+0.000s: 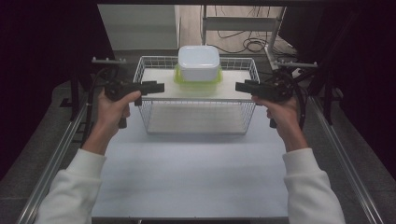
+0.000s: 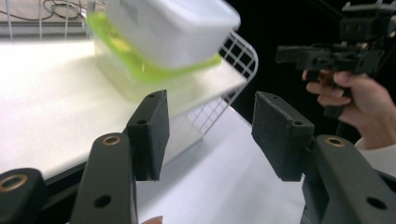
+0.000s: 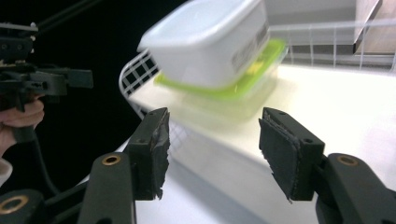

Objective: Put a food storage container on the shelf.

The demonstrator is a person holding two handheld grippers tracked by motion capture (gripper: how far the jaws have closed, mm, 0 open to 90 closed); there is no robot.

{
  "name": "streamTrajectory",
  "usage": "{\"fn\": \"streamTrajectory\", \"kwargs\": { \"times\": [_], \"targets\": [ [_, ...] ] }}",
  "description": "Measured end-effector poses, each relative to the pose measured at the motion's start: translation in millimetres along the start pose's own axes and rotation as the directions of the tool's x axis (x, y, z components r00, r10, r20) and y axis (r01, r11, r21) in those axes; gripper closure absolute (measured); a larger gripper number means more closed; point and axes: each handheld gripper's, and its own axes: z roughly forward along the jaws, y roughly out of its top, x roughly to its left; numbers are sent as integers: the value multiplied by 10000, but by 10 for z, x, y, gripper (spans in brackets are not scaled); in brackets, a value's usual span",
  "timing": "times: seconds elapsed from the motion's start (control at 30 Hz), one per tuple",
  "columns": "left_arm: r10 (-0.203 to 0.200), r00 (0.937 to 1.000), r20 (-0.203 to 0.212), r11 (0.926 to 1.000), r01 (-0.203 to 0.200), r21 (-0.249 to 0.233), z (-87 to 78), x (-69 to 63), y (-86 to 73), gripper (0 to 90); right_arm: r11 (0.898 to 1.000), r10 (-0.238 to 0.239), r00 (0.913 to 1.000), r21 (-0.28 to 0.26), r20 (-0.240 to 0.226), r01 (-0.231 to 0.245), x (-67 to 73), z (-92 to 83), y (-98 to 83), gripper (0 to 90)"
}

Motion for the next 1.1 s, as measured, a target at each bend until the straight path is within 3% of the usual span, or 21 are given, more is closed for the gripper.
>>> {"fn": "streamTrajectory", "kwargs": {
  "times": [0.13, 0.27, 0.4, 0.57, 0.77, 0.9, 1.1],
  "targets": [
    [310, 9995, -56, 9995, -310, 96, -12, -46, -334, 434, 9984, -511, 9987, 239, -57, 512, 69, -102, -260, 412],
    [477, 9989, -22, 9986, -476, 212, 22, -88, -693, 390, 9955, -940, 9953, 85, -219, 942, 156, -181, -565, 412],
    [679, 9976, -139, 9971, -674, 348, 47, -113, -1013, 372, 9947, -1030, 9938, -20, -420, 1030, 201, -228, -836, 409],
    [824, 9964, -202, 9954, -812, 515, 44, -92, -1346, 355, 9927, -1135, 9926, 353, -441, 1151, 187, -252, -1210, 403],
    [1036, 9933, -513, 9893, -976, 1082, 32, -56, -1617, 328, 9907, -1105, 9936, 777, -252, 1121, 121, -245, -1588, 397],
    [873, 9938, -692, 9885, -779, 1295, 26, -16, -1766, 327, 9877, -1057, 9944, 1150, -79, 1059, 66, -243, -1747, 392],
    [919, 9925, -809, 9858, -792, 1483, 65, -14, -1828, 326, 9823, -1003, 9946, 1617, 260, 948, 7, -224, -1947, 379]
  ]
}}
